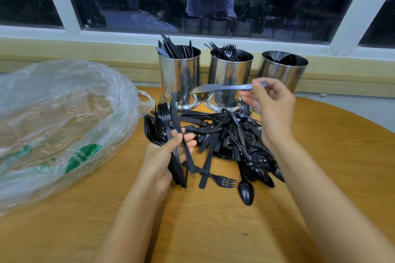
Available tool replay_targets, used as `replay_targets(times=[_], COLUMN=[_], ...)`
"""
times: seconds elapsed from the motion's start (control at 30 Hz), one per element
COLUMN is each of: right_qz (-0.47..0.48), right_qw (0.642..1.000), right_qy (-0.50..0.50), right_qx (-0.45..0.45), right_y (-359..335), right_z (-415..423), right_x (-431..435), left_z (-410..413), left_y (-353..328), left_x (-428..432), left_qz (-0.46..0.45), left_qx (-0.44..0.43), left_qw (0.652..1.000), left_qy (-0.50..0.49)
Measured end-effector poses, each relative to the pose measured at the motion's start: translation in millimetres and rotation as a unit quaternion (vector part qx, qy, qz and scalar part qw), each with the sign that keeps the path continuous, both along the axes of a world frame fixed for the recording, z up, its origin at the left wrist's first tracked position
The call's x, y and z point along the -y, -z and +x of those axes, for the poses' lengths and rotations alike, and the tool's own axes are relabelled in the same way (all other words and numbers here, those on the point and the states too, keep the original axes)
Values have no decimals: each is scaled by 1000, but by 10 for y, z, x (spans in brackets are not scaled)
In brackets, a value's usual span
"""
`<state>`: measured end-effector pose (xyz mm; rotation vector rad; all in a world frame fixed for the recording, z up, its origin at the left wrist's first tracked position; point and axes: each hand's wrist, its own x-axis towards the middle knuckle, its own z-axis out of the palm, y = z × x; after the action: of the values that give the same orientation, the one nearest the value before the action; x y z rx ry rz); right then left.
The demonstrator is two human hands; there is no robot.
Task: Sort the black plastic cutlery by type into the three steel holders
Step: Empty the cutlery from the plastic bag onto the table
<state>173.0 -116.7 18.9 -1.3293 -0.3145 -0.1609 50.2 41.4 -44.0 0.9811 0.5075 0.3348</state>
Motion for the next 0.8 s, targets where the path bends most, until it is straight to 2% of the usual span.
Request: replay_targets(times=[0.13,0.3,0.37,0.5,0.8], right_qz=[31,20,-47,-218,-271], right_qw=[987,977,979,965,951], right_qy=[-75,-123,-126,-134,-151], right_qx=[-139,-170,-153,-62,6], right_y=[218,495,572,696,764], right_z=[-279,-520,-564,-642,-695], right_x=[14,-177,-234,-295,-339], left_z=[4,24,31,26,-1], left_y=[4,21,27,28,2], left_x=[29,14,-9,-25,13], left_qz=[-3,-42,-60,-56,-26], left_qx=[15,33,37,48,29], left_qw=[1000,999,997,997,999], left_qy=[1,7,2,7,9])
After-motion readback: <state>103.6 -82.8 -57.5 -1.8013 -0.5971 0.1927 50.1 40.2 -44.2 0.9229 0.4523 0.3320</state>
